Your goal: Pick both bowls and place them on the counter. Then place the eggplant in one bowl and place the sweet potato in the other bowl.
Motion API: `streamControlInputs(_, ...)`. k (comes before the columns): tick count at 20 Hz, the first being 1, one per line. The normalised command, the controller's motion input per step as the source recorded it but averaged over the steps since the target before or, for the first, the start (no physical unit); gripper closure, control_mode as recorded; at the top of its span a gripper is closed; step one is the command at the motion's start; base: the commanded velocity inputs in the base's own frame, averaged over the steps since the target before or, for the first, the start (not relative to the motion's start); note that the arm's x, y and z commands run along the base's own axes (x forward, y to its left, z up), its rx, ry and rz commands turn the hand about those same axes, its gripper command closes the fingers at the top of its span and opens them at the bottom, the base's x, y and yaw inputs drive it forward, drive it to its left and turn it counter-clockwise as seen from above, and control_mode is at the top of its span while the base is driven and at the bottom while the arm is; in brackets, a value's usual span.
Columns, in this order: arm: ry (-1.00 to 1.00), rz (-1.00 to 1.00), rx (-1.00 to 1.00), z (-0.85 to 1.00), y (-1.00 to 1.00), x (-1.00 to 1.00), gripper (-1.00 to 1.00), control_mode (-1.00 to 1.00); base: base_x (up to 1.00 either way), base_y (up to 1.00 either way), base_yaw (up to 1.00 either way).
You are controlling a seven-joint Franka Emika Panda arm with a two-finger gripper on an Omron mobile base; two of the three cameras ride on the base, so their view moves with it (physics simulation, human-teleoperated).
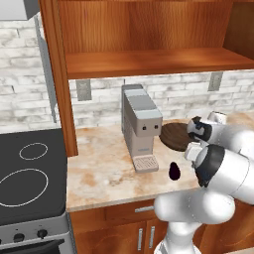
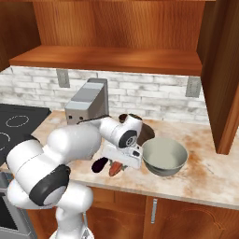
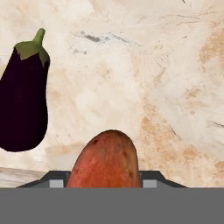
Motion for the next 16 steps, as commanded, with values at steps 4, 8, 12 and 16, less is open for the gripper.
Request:
streamControlInputs(4,0.00,0.00,0.03,0.61,-0.05,-0.35,1.00,-1.00,0.00,0.00,0.00)
streamControlInputs(8,0.00,0.00,0.00,0.67,-0.08,-0.30,1.00,-1.00,0.00,0.00,0.00)
streamControlInputs(12,0.00,0.00,0.00,0.70,-0.11,-0.24,1.00,-1.00,0.00,0.00,0.00)
streamControlInputs(16,0.00,0.00,0.00,0.71,-0.14,-0.18,1.00,-1.00,0.00,0.00,0.00)
